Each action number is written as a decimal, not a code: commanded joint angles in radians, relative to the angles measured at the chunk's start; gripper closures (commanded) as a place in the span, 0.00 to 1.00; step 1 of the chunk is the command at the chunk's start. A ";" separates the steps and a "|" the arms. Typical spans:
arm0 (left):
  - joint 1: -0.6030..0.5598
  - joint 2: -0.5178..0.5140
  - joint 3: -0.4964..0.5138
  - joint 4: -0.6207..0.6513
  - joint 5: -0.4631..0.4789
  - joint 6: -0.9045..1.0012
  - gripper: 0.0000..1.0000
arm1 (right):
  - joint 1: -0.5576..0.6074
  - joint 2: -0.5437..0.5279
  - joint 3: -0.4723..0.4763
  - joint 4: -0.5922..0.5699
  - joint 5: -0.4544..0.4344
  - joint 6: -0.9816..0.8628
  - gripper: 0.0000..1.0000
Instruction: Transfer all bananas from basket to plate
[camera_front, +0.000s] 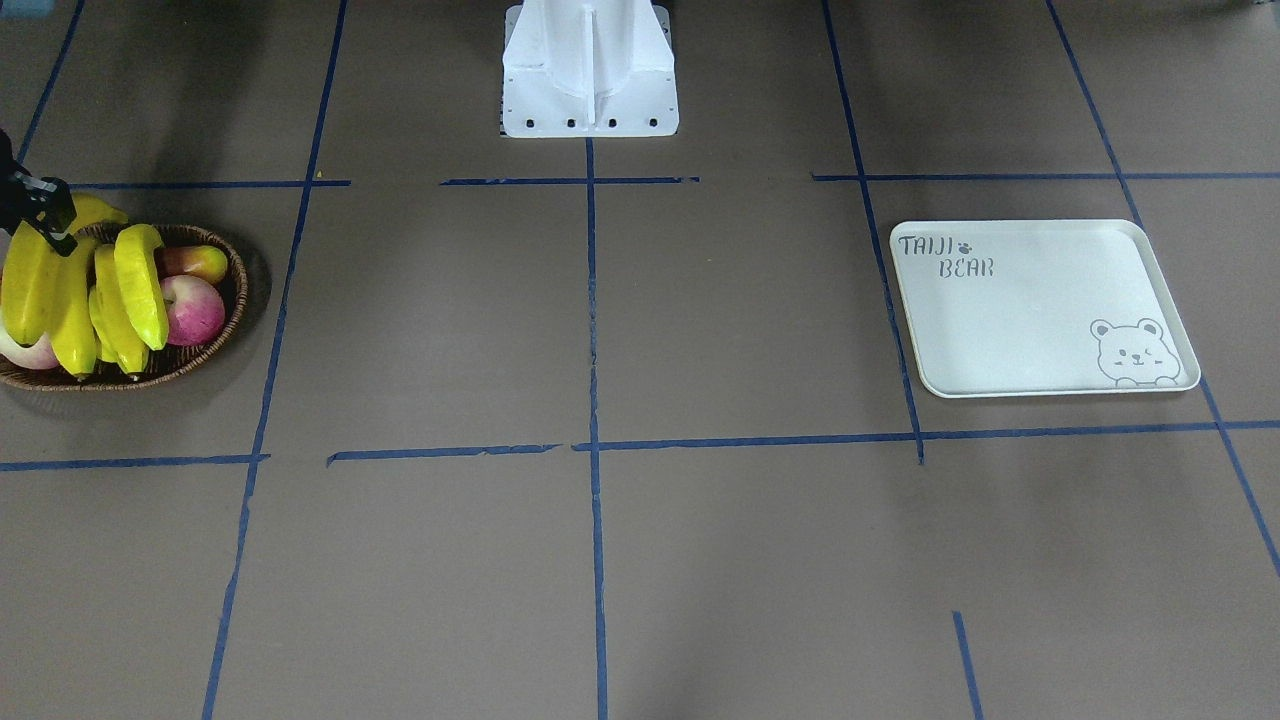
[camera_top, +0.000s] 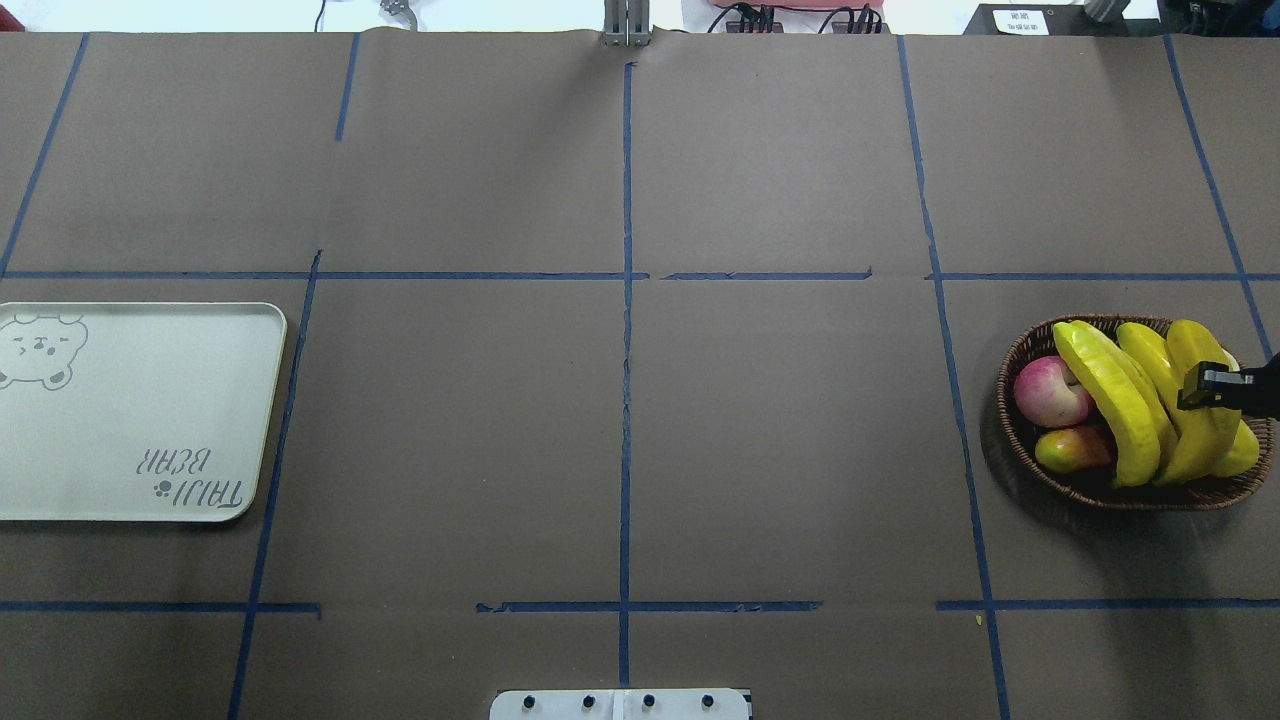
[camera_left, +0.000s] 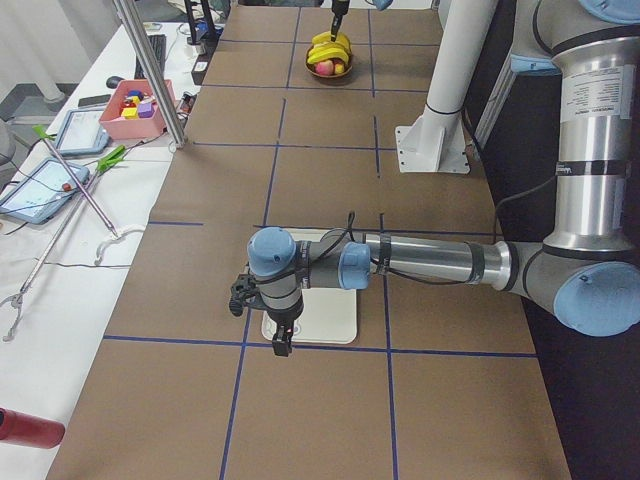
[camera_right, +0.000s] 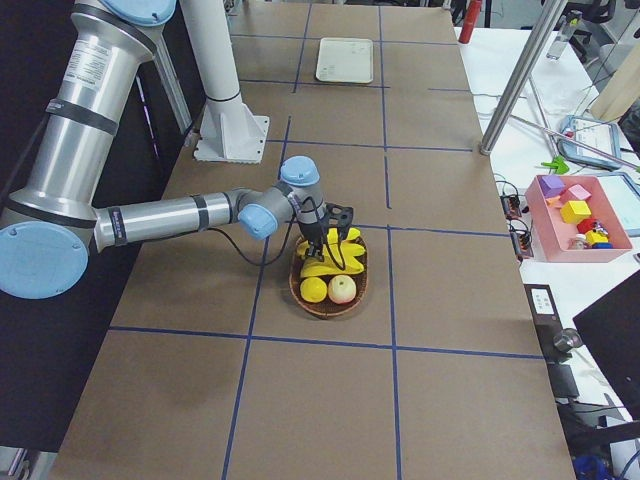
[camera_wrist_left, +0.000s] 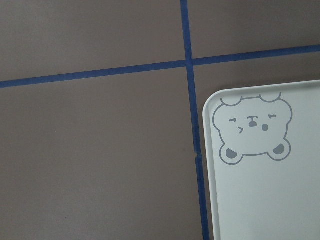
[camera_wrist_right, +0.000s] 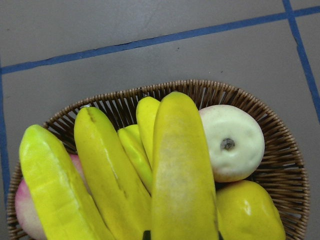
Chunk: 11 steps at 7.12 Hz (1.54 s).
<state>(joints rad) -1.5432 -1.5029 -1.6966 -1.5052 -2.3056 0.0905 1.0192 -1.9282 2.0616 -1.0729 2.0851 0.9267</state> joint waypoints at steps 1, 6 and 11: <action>0.000 0.000 -0.008 0.000 0.002 0.000 0.00 | 0.187 -0.002 0.022 -0.002 0.143 -0.321 1.00; 0.015 -0.035 -0.097 -0.042 0.000 -0.009 0.00 | 0.200 0.207 0.017 0.011 0.239 -0.409 1.00; 0.227 -0.175 -0.095 -0.238 -0.151 -0.543 0.00 | -0.095 0.460 -0.040 0.100 0.077 0.074 1.00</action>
<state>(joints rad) -1.3767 -1.6512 -1.7921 -1.6742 -2.3963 -0.2735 1.0117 -1.4985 2.0264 -1.0301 2.2487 0.9031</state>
